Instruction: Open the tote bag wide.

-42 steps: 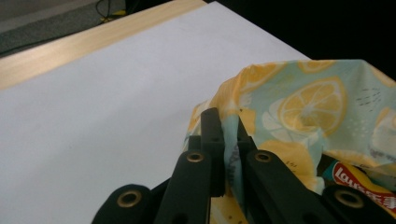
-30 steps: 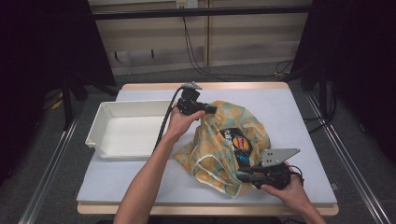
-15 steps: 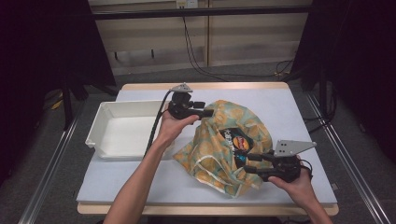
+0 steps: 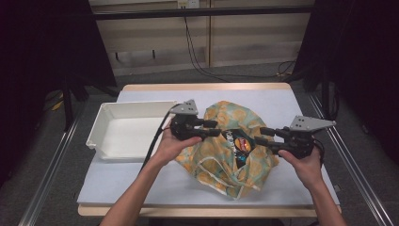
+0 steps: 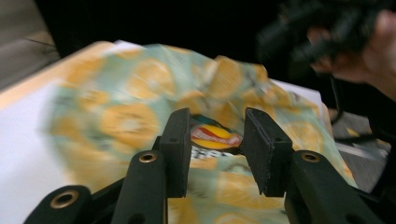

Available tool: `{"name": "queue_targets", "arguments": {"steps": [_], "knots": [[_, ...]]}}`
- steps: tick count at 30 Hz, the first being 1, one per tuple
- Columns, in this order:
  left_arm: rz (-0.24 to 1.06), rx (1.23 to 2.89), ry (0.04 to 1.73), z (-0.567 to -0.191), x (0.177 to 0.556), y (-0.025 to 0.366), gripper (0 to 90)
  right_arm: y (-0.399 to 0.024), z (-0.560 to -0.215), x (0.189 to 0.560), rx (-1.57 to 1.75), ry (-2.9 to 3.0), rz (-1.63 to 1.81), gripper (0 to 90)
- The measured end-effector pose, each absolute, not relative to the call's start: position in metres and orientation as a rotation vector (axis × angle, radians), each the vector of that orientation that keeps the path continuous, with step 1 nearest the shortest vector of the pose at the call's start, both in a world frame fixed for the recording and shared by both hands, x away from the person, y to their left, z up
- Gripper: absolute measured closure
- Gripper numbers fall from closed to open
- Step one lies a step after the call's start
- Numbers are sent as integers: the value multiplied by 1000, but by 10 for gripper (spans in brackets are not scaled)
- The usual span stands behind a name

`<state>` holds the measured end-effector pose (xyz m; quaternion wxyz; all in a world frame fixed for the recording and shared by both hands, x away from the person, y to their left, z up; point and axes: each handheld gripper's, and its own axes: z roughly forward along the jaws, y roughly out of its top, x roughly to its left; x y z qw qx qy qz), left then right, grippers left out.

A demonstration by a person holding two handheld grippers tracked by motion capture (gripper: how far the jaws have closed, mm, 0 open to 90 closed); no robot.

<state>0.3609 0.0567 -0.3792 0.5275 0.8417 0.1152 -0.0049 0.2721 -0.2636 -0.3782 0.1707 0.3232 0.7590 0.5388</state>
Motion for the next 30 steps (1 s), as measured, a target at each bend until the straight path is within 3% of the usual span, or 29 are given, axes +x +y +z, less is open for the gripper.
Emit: {"name": "queue_targets", "arguments": {"steps": [6, 13, 19, 22, 23, 26, 30], "knots": [[-22, 2078, 275, -400, 358, 37, 559, -267, -385, 301, 1011, 2165, 1401, 459], [-1, 2178, 239, -421, 352, 25, 465, -253, -403, 321, 1018, 2256, 1240, 420], [7, 2225, 190, -427, 346, 29, 588, -254, -418, 337, 1065, 2287, 1217, 555], [15, 2241, 190, -430, 346, 34, 721, -256, -421, 341, 1071, 2300, 1198, 711], [5, 2239, 196, -432, 347, 37, 813, -258, -422, 342, 1076, 2297, 1206, 818], [-5, 2240, 200, -433, 348, 40, 900, -265, -423, 346, 1104, 2275, 1210, 882], [-13, 2243, 217, -434, 347, 46, 900, -280, -427, 353, 1166, 2248, 1188, 899]]}}
